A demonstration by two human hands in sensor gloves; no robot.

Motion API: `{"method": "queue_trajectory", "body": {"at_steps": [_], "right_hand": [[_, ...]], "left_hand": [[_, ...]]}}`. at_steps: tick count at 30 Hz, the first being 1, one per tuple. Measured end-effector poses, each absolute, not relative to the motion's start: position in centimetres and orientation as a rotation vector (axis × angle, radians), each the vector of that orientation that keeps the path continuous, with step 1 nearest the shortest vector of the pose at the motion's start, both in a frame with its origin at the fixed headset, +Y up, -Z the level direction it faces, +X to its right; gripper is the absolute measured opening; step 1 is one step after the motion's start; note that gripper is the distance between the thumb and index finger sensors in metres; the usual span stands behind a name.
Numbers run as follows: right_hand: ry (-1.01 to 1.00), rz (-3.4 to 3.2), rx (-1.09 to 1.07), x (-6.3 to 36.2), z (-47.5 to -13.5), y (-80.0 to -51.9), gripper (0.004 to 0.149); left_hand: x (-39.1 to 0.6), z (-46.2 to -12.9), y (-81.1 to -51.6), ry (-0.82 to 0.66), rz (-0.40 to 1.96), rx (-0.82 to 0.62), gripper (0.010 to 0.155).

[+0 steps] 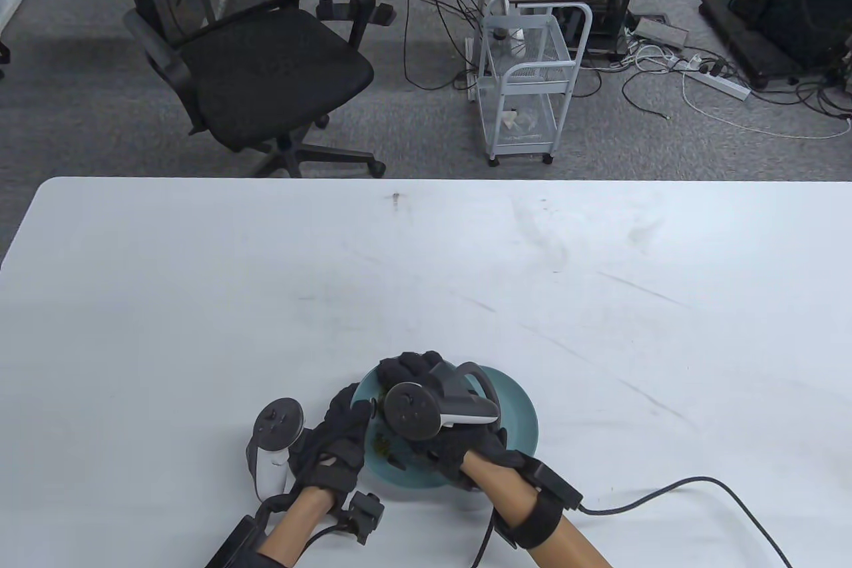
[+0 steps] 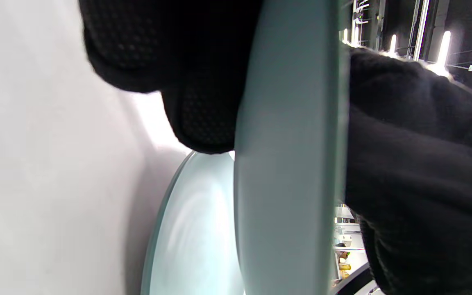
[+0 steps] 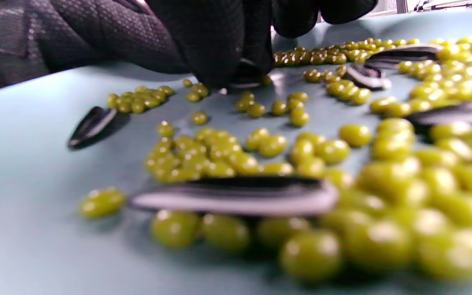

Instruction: Pick sunflower seeds with hand pinch into plate

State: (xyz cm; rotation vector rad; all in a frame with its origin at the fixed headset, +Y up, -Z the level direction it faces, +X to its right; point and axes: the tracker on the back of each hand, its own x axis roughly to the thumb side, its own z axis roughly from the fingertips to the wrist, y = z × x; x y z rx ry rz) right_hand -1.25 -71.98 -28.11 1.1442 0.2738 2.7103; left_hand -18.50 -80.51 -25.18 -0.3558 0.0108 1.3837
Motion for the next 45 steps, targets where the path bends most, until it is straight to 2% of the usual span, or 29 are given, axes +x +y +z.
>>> {"method": "queue_trajectory", "body": {"at_steps": [10, 16, 22, 26, 31, 34, 37, 39, 45], "right_hand": [[0.247, 2.687, 1.109, -0.8, -28.2, -71.7, 0.036], [0.186, 2.634, 1.045, 0.4, -28.4, -70.4, 0.036], [0.045, 2.589, 0.907, 4.4, -28.2, -67.2, 0.036], [-0.032, 2.574, 0.783, 8.5, -27.6, -66.2, 0.035], [-0.031, 2.606, 0.565, 14.1, -27.2, -68.6, 0.035], [-0.005, 2.612, 0.467, 16.1, -27.0, -71.9, 0.035], [0.169, 2.597, 0.451, 16.6, -27.3, -75.0, 0.035], [0.217, 2.597, 0.455, 16.3, -27.5, -76.0, 0.035], [0.321, 2.631, 0.558, 14.8, -27.7, -76.7, 0.035]], "left_hand": [[-18.6, -25.2, -80.6, 0.015, 1.386, -0.353, 0.051], [-18.6, -25.2, -80.6, 0.019, 1.389, -0.349, 0.051], [-18.8, -25.2, -80.6, 0.023, 1.406, -0.339, 0.051], [-19.1, -25.2, -80.5, 0.036, 1.415, -0.326, 0.051], [-19.4, -25.2, -80.5, 0.048, 1.427, -0.320, 0.051], [-19.5, -25.2, -80.4, 0.052, 1.429, -0.317, 0.051], [-19.7, -25.3, -80.5, 0.063, 1.427, -0.310, 0.051], [-19.8, -25.3, -80.6, 0.070, 1.430, -0.306, 0.051], [-19.6, -25.3, -80.7, 0.057, 1.451, -0.330, 0.051]]}}
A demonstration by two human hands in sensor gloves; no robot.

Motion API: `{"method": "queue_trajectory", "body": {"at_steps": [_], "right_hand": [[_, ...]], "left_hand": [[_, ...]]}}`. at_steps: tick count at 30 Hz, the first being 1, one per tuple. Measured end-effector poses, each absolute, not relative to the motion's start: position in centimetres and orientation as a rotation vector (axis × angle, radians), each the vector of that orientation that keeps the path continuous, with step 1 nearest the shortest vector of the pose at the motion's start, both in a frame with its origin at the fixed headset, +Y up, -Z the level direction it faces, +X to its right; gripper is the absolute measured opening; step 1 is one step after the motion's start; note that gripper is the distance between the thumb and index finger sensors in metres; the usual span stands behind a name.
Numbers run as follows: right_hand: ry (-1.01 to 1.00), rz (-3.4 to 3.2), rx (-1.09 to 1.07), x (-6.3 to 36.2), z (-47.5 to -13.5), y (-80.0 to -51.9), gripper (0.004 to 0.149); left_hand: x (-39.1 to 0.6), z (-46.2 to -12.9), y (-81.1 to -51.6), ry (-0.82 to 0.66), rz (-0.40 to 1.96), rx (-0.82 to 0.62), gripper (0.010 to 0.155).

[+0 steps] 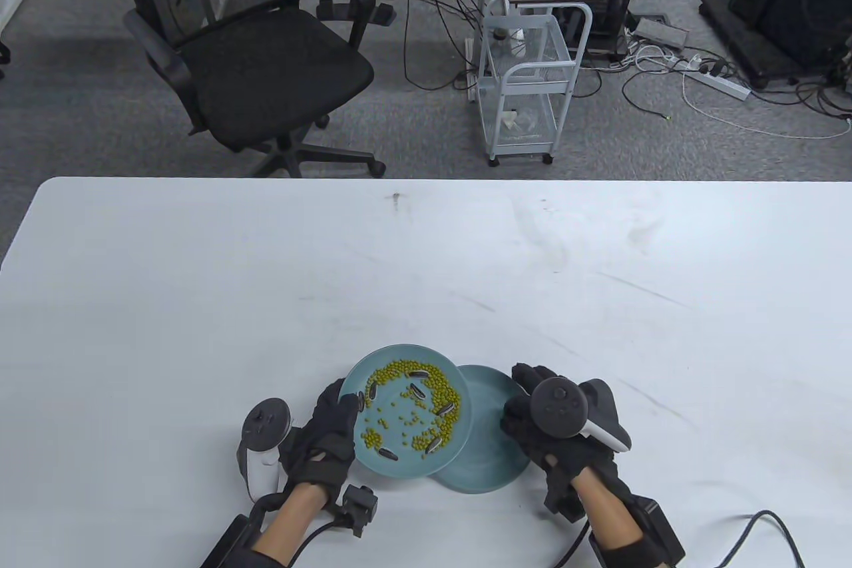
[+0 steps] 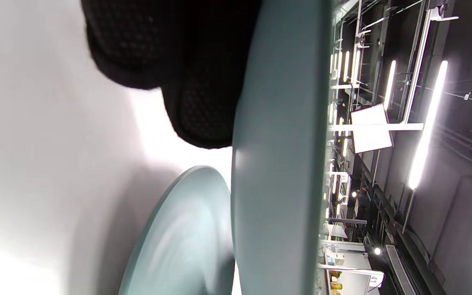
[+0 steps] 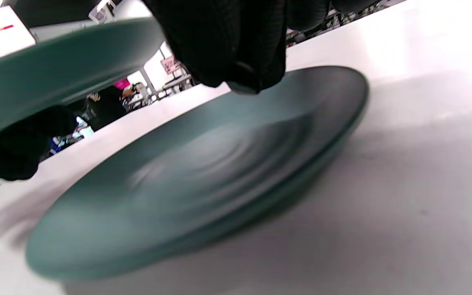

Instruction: Pick sunflower seeds with hand pinch into plate

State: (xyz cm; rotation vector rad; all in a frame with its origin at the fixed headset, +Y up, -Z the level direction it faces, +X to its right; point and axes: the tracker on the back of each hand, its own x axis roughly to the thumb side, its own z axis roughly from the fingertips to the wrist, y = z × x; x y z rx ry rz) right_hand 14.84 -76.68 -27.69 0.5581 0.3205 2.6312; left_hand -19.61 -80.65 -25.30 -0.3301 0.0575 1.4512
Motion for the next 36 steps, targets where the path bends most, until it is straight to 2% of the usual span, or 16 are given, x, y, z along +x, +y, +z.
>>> {"method": "queue_trajectory", "body": {"at_steps": [16, 24, 32, 36], "right_hand": [[0.316, 2.590, 0.517, 15.3, -27.7, -76.7, 0.041], [0.276, 2.582, 0.482, 15.7, -27.7, -76.5, 0.053], [0.121, 2.536, 0.483, 15.9, -26.9, -73.7, 0.053], [0.063, 2.521, 0.524, 14.6, -26.8, -71.8, 0.052]], "left_hand": [[-19.7, -25.3, -80.7, 0.045, 1.476, -0.321, 0.051], [-19.5, -25.3, -80.8, 0.032, 1.487, -0.331, 0.051], [-19.5, -25.3, -81.0, 0.035, 1.494, -0.336, 0.051], [-19.5, -25.2, -81.0, 0.041, 1.498, -0.335, 0.051]]}}
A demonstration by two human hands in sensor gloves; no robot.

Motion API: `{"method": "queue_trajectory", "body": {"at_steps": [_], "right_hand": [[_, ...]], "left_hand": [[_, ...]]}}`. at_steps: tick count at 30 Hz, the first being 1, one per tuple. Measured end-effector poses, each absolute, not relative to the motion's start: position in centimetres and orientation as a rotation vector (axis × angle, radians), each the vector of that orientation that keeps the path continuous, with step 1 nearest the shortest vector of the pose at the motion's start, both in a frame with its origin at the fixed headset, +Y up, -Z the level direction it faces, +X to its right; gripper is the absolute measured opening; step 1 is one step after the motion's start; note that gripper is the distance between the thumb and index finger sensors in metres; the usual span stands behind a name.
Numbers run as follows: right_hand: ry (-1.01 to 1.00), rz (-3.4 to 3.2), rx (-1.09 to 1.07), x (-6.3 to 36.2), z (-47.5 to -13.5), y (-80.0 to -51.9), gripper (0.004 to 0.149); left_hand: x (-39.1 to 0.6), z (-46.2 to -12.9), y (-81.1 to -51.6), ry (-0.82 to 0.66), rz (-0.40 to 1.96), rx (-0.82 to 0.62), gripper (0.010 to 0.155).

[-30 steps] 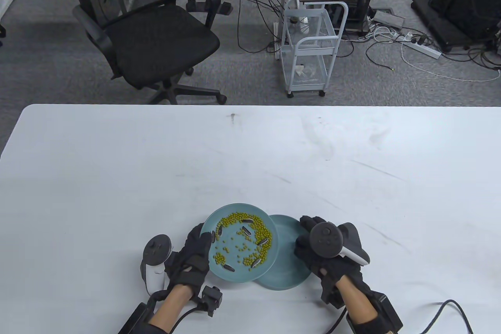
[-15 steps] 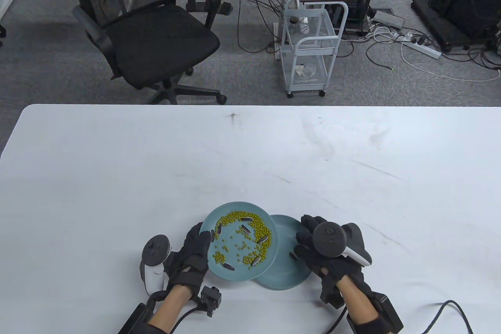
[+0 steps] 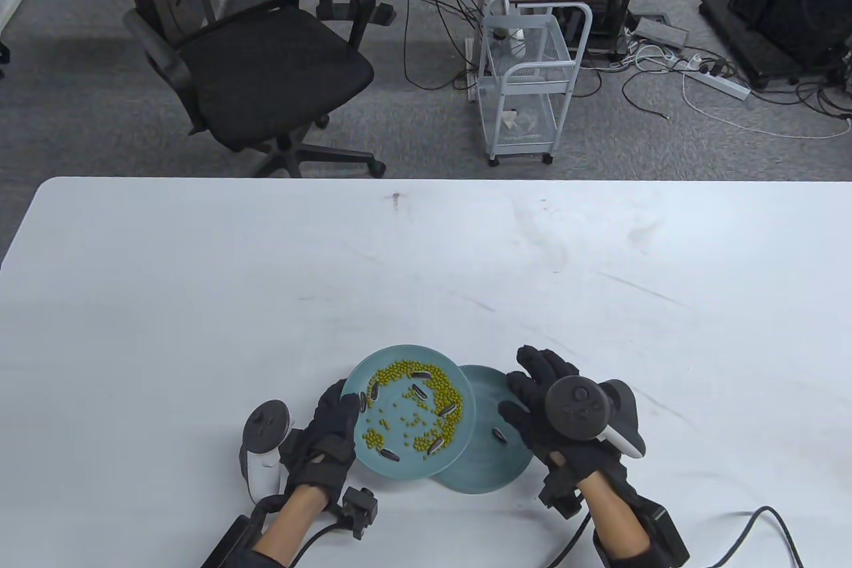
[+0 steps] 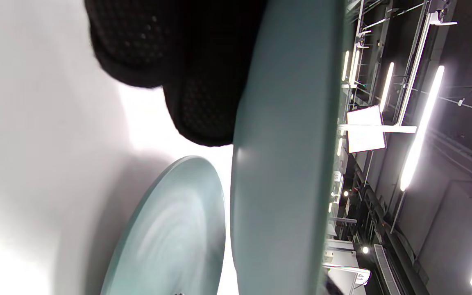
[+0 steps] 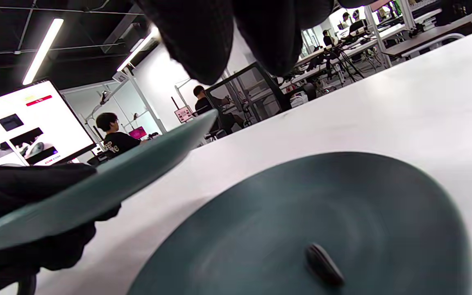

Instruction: Pick sunflower seeds with hand pinch into plate

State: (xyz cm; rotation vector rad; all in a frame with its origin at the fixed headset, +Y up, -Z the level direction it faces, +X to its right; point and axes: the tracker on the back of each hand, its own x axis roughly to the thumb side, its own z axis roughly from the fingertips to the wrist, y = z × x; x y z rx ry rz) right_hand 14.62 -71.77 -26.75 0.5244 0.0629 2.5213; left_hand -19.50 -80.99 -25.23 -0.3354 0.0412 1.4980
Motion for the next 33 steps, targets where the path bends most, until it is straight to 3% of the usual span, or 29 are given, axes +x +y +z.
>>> {"method": "queue_trajectory", "body": {"at_steps": [11, 18, 26, 33], "right_hand": [[0.131, 2.467, 0.830, 3.9, -28.1, -66.8, 0.044], [0.453, 2.543, 0.880, -2.7, -29.4, -69.1, 0.045], [0.373, 2.695, 0.811, -4.5, -29.1, -70.7, 0.049], [0.281, 2.745, 0.792, -4.4, -28.9, -71.0, 0.044]], "left_hand": [[-19.1, -25.1, -81.1, 0.011, 1.550, -0.369, 0.053], [-18.9, -25.0, -81.1, 0.007, 1.558, -0.372, 0.053], [-18.7, -24.8, -81.2, 0.012, 1.542, -0.361, 0.052], [-18.5, -24.7, -81.3, -0.001, 1.549, -0.363, 0.052]]}}
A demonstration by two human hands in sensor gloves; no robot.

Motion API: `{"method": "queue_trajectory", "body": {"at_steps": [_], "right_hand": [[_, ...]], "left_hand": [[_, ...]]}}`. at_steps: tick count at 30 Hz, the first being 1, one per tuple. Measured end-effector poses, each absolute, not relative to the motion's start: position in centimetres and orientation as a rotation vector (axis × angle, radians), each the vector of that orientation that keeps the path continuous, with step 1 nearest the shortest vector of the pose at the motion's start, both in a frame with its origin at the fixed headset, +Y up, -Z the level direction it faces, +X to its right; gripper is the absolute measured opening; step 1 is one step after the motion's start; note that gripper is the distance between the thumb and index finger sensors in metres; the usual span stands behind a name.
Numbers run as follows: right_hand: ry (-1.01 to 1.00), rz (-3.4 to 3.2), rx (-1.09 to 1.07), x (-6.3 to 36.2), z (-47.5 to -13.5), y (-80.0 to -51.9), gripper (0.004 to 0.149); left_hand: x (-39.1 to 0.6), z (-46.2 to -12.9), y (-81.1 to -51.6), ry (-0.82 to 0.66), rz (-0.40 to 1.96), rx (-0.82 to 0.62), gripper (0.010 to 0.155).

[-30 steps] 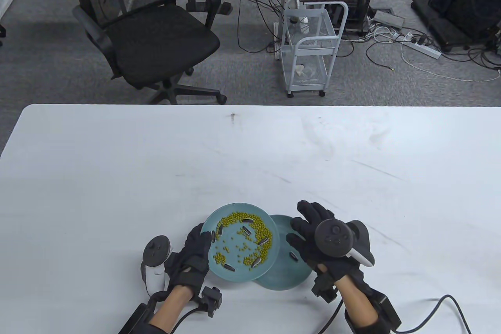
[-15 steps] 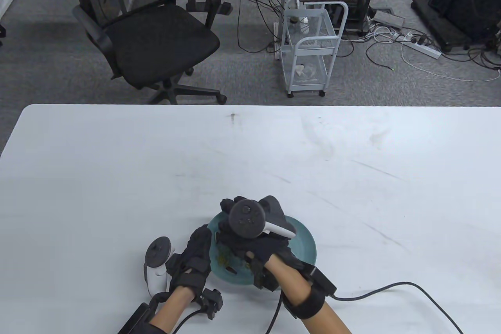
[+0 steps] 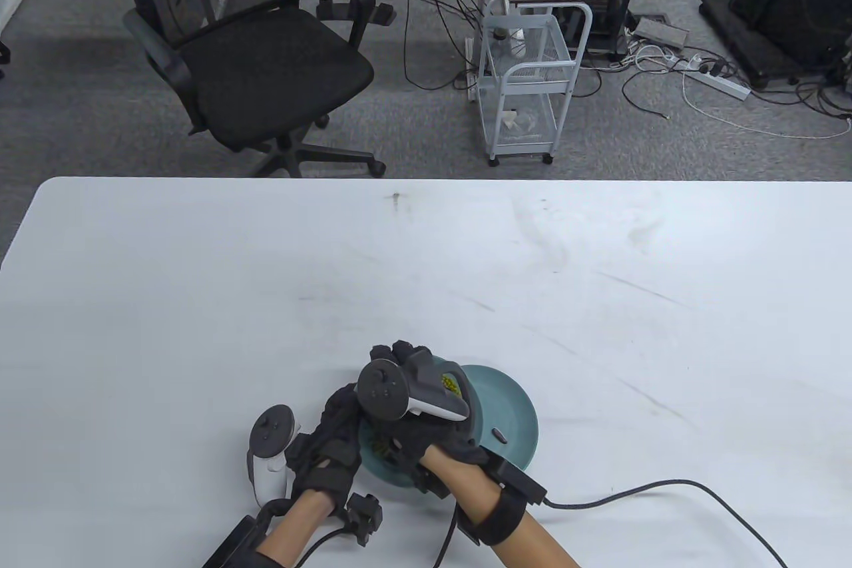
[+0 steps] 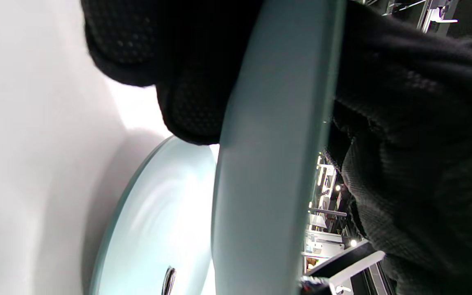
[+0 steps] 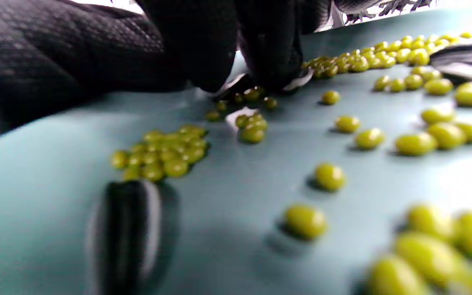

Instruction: Pick sunflower seeds with hand pinch into plate

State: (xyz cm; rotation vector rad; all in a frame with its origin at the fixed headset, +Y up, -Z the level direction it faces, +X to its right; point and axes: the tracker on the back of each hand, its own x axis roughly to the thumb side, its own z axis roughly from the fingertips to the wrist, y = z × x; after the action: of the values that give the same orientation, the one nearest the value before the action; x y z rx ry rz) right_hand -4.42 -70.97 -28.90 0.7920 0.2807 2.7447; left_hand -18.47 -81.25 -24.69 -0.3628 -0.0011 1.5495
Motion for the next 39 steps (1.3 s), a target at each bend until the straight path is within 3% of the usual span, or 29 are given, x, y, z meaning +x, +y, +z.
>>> {"method": "queue_trajectory", "body": {"at_steps": [39], "right_hand": [[0.242, 2.807, 0.862, -4.78, -28.49, -71.54, 0.036]], "left_hand": [[-18.25, -24.70, -81.70, 0.002, 1.557, -0.381, 0.053]]}}
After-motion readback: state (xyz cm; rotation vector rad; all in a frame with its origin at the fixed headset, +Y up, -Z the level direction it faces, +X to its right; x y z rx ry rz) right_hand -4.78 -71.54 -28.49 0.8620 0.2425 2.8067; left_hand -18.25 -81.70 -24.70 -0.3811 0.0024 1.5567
